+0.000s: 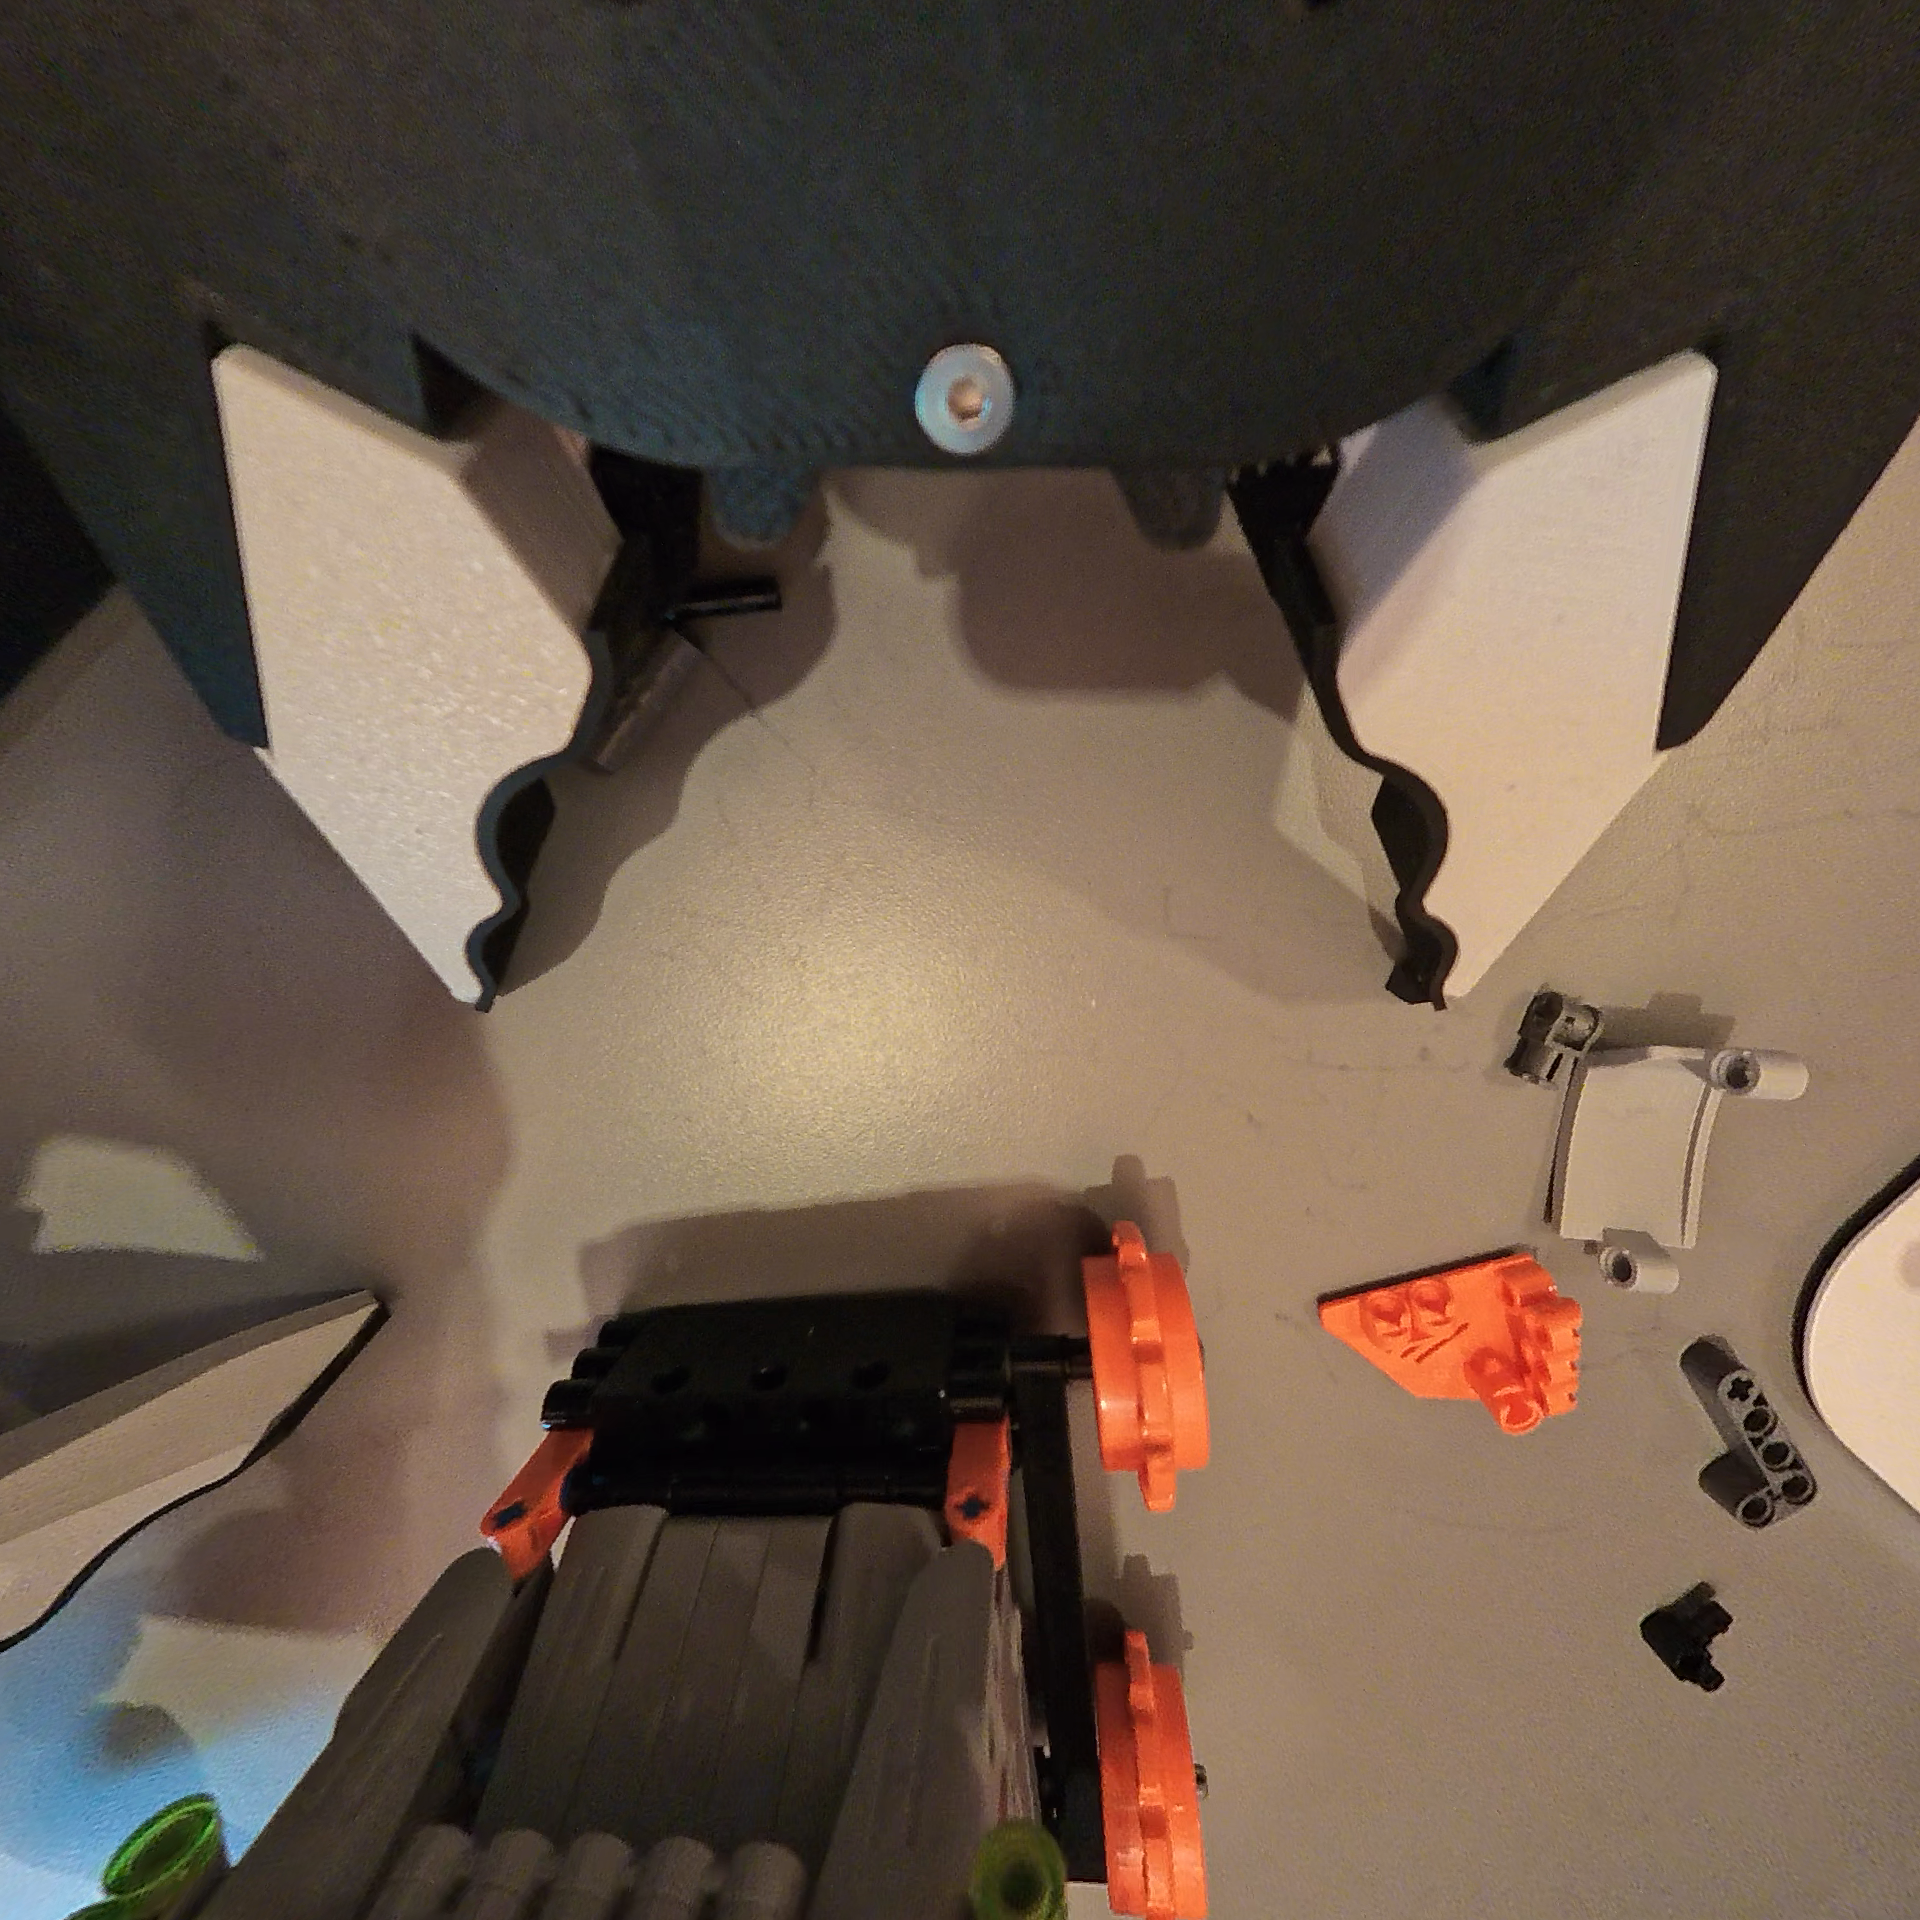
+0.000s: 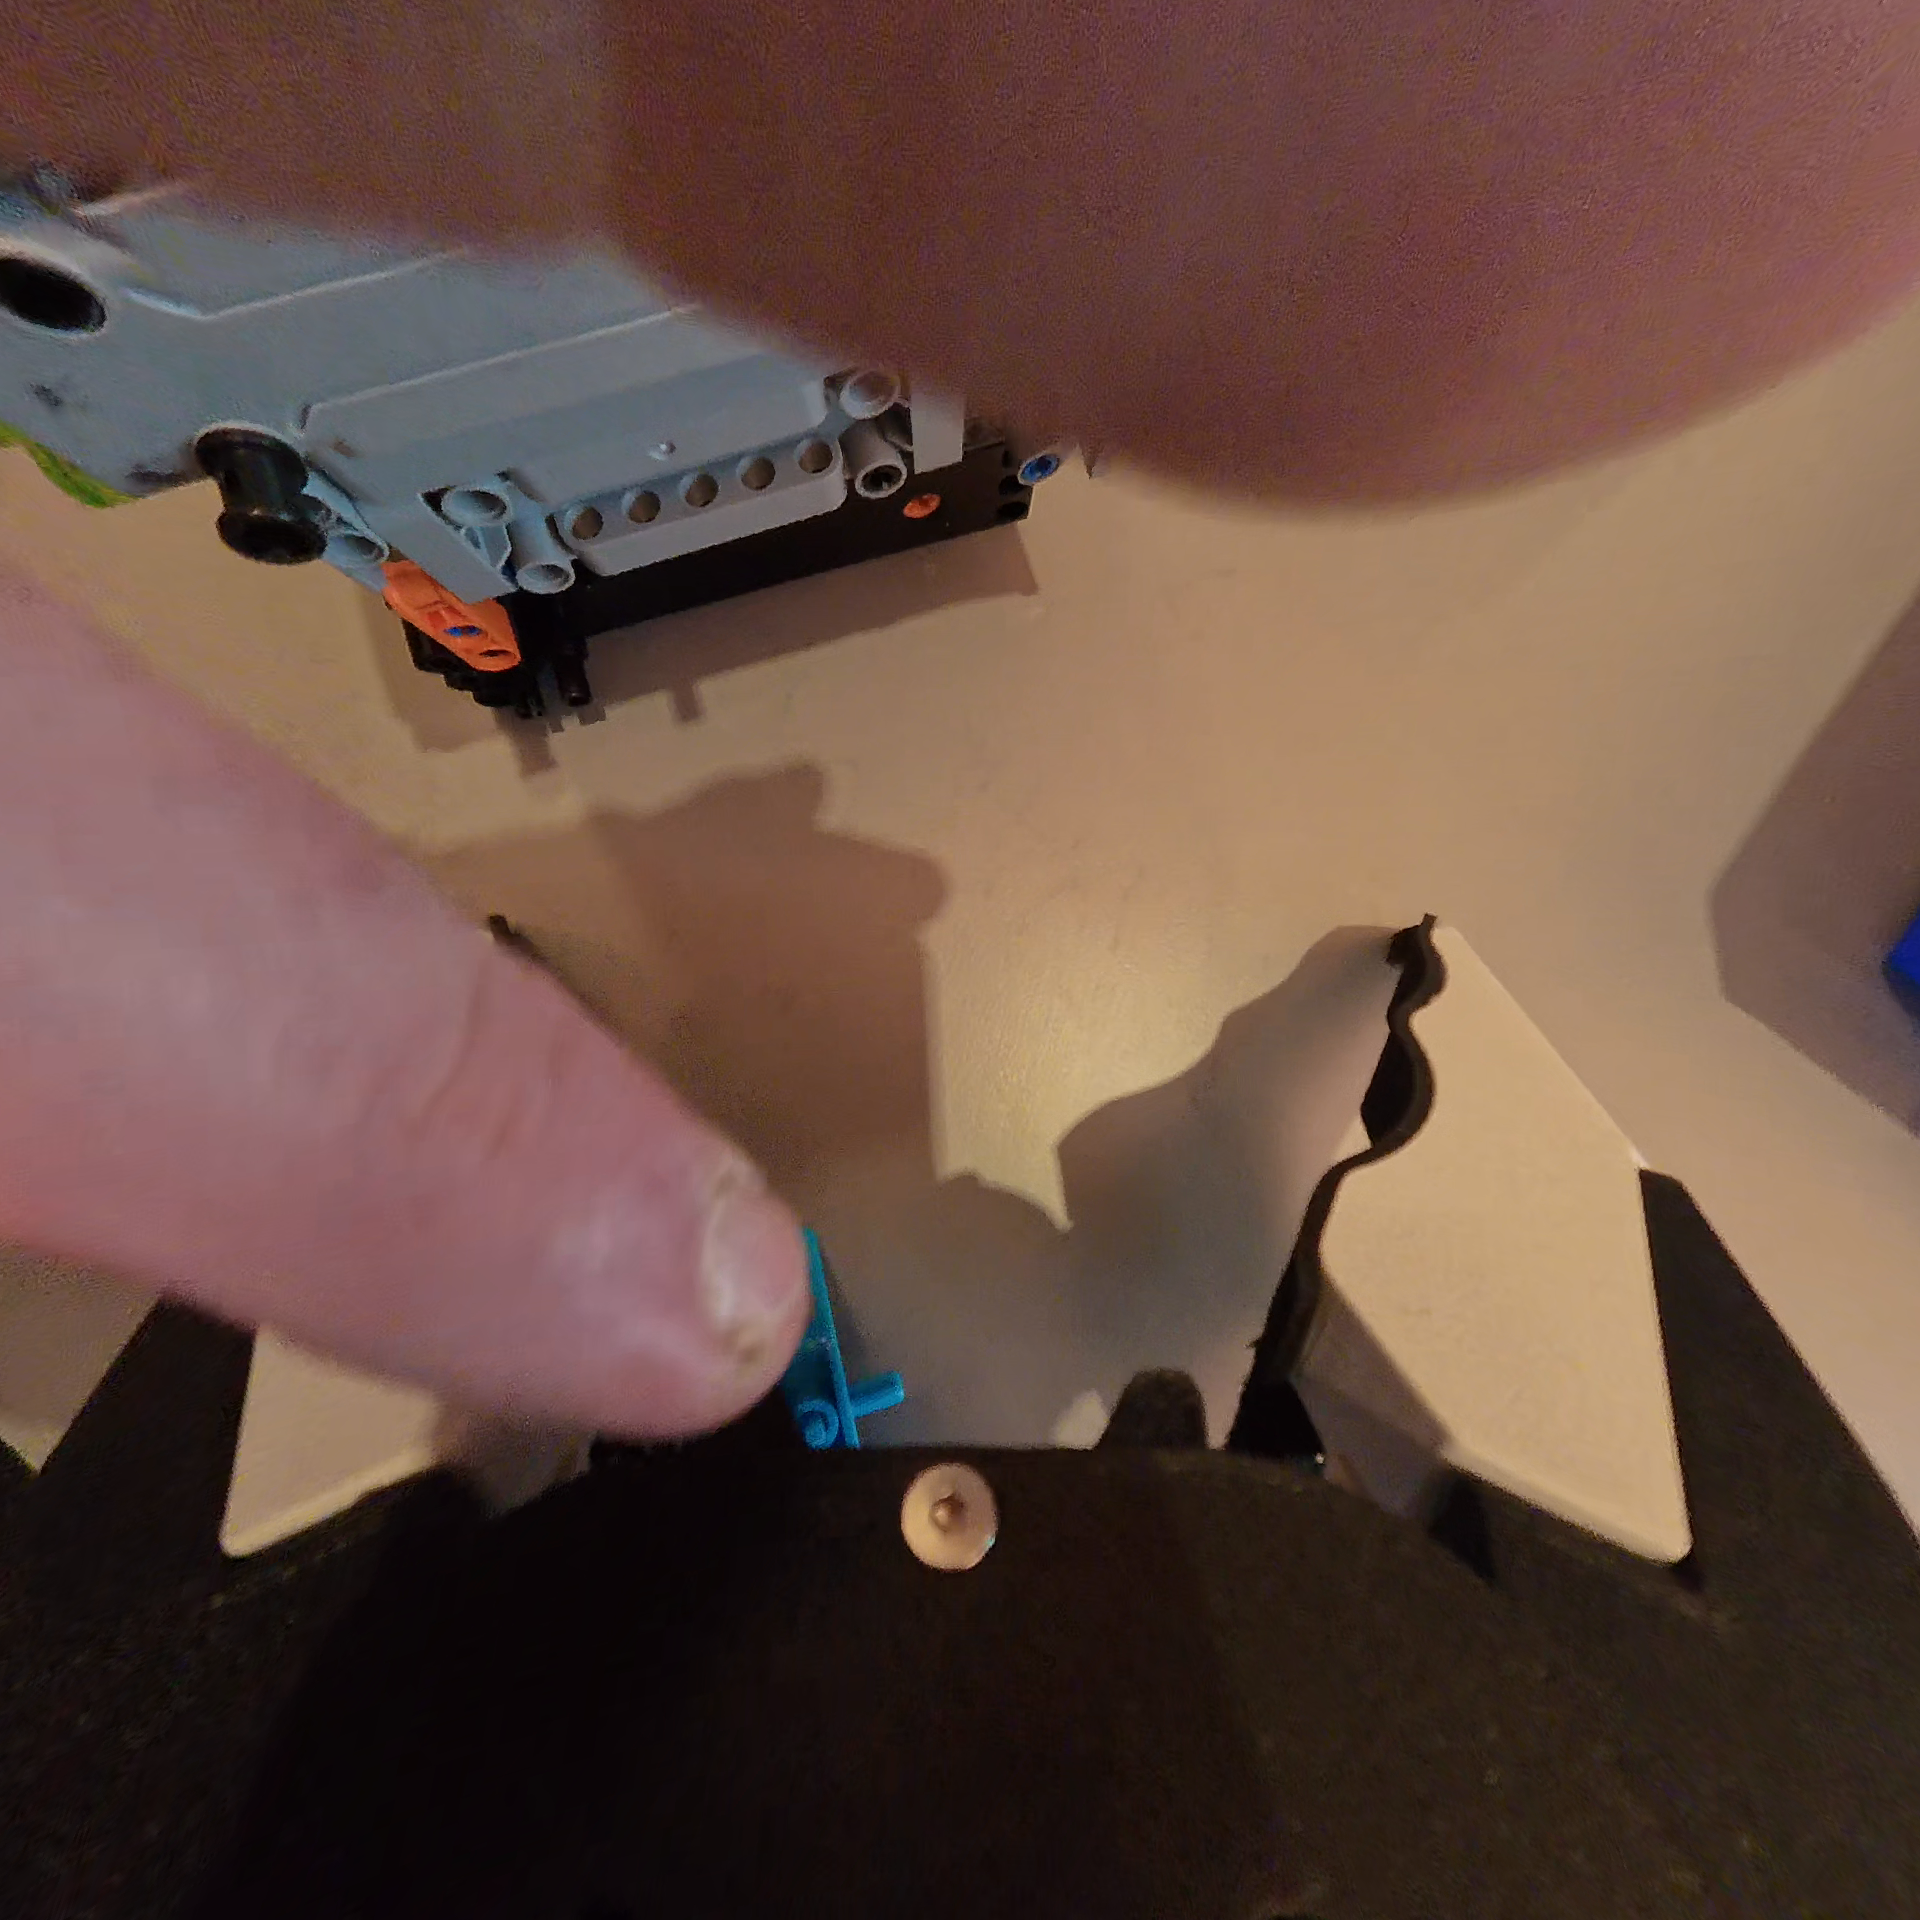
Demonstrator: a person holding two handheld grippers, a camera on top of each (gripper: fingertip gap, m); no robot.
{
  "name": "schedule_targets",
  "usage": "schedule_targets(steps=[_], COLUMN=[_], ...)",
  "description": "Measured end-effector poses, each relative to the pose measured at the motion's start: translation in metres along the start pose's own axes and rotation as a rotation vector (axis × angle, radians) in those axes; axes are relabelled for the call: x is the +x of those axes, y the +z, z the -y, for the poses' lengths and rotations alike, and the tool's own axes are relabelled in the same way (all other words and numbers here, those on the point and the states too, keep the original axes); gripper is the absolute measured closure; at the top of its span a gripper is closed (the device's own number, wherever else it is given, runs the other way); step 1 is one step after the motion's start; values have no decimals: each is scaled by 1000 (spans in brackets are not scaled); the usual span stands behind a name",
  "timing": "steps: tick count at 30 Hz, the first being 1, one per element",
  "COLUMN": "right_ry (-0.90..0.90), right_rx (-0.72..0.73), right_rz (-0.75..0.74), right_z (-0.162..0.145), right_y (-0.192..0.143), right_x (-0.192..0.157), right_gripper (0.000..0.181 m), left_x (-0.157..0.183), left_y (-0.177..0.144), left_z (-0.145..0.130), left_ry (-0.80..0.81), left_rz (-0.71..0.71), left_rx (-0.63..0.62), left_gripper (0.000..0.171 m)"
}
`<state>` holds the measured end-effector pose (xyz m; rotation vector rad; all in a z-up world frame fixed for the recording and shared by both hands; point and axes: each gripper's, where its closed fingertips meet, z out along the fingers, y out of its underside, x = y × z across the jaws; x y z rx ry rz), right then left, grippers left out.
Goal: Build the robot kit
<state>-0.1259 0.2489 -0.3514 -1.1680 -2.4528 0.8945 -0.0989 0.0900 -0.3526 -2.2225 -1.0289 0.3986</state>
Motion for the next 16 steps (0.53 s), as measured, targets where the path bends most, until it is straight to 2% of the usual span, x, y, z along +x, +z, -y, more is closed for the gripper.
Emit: schedule_targets(steps=[1, 7, 16], right_ry=[-1, 0, 5], right_rx=[1, 3, 8], right_rz=[1, 4, -1], right_z=[1, 6, 2], right_y=[0, -1, 1], right_x=[-1, -6, 3], right_gripper=[26, 24, 25], left_x=[0, 0, 0], left_y=[0, 0, 0], left_z=[0, 0, 0], left_ry=[0, 0, 0], left_rz=[0, 0, 0], left_rx=[0, 0, 0], left_gripper=[13, 13, 13])
